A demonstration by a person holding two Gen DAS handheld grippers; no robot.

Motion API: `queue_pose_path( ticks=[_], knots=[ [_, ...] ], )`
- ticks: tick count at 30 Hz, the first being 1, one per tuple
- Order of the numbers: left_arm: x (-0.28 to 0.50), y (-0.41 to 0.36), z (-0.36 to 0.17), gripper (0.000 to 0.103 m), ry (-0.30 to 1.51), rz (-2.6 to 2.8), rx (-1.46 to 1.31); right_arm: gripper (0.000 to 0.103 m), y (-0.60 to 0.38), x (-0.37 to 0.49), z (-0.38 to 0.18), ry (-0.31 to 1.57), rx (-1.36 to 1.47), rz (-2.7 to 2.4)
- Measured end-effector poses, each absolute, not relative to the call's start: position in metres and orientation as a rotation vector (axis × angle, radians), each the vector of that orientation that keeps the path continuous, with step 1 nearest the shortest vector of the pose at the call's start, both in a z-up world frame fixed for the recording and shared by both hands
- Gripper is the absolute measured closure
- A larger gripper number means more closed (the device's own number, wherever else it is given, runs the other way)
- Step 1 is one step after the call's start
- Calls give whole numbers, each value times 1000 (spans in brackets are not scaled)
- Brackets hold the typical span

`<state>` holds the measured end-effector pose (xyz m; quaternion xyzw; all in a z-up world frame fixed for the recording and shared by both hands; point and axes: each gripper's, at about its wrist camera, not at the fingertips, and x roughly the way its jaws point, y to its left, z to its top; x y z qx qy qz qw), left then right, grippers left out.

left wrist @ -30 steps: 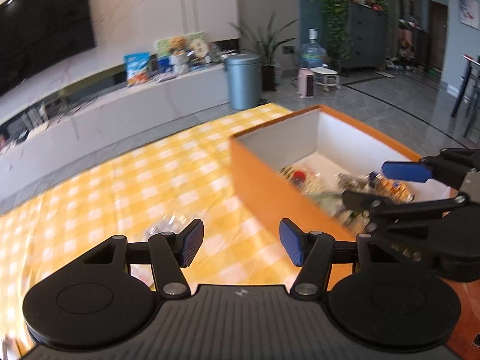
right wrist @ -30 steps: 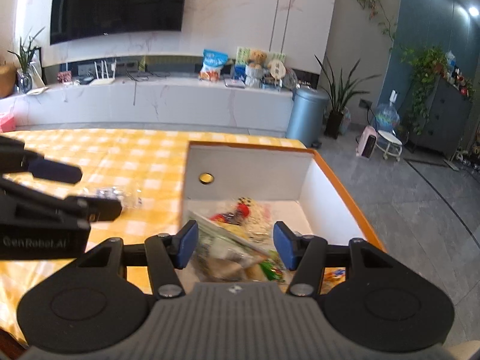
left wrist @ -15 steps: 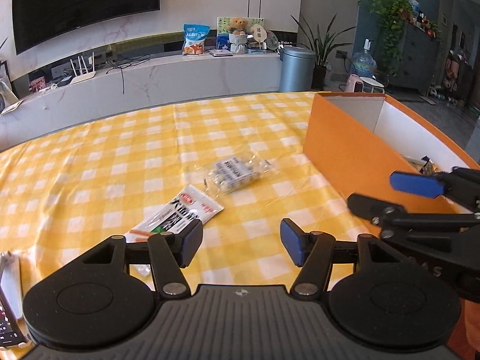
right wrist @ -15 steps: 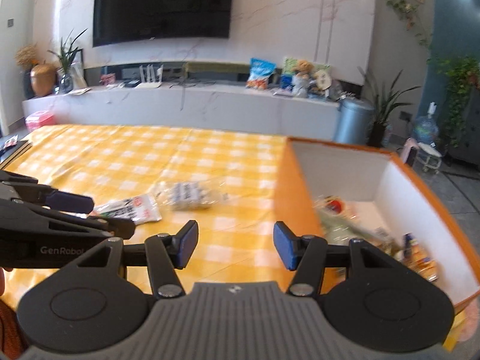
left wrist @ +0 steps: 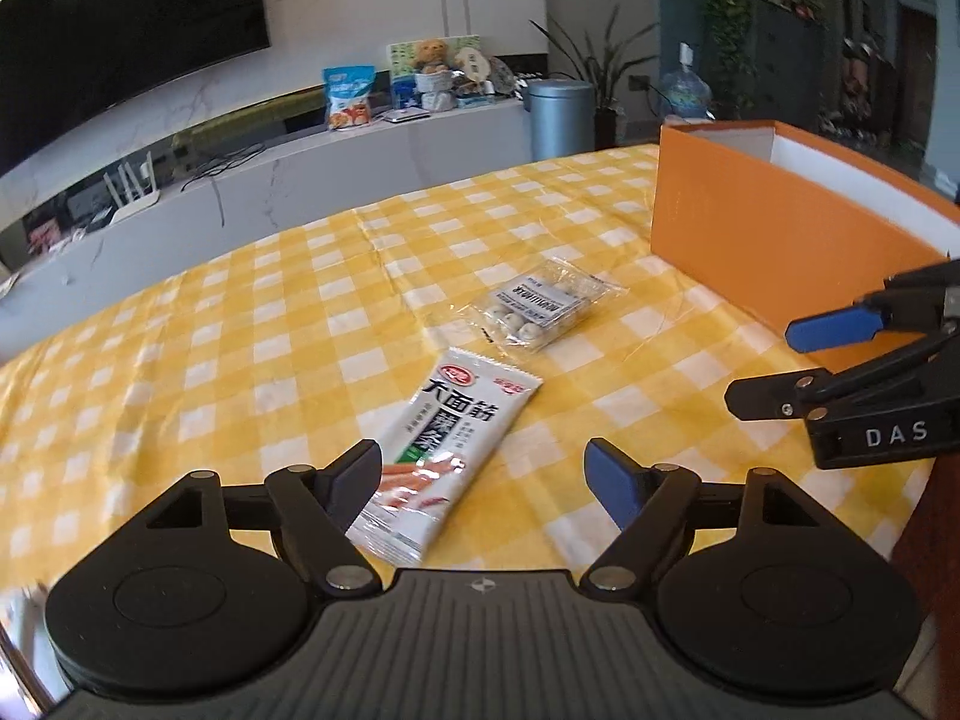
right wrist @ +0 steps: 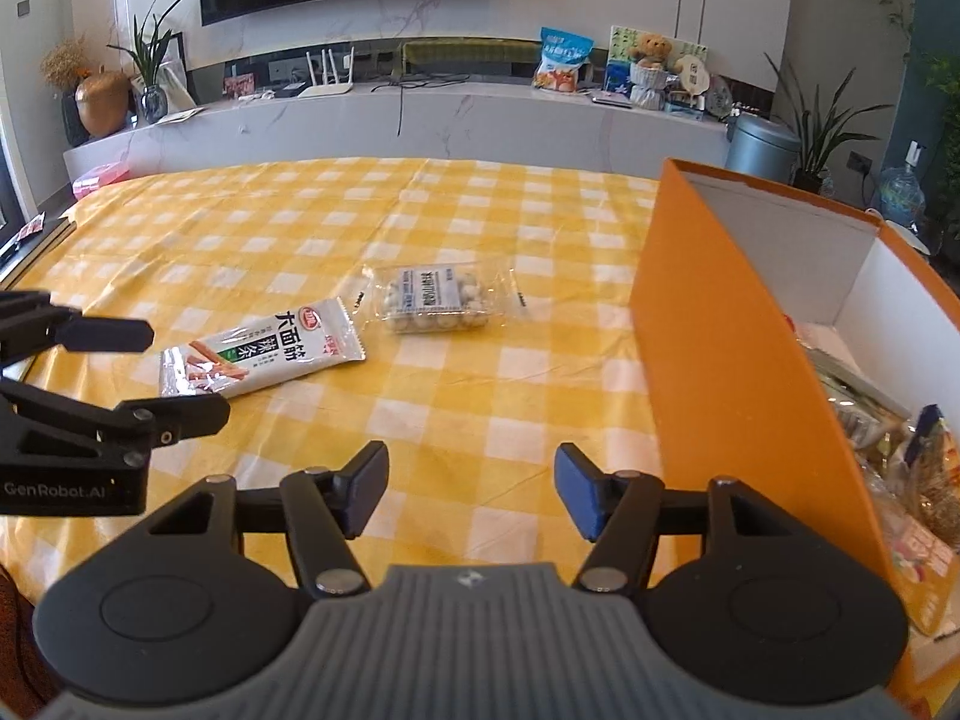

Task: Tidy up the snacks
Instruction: 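Grasp the white spicy-strip pack with the left tool while the right tool grasps the quail-egg pack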

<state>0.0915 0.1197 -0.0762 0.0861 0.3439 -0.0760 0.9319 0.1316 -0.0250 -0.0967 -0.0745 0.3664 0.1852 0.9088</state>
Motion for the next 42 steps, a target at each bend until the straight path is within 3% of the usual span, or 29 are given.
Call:
queue_pose_path(
  ticks=[9,19,26,33,42],
  knots=[
    [141,135,-103,10,808,-251,298,41,-6,152,-108,786,-174,415],
    [157,152,-113,9,860,-283,207,41,-1,181,-118,806,-179,410],
    [160,148,-108,32,886,-217,124,41,11,195,-117,785,-174,416],
    [165,153,-105,36,907,-9,17,42,28,203,-120,752,-205,433],
    [166,170,-103,37,887,64,-80,59,53,220,-120,702,-240,464]
  ],
)
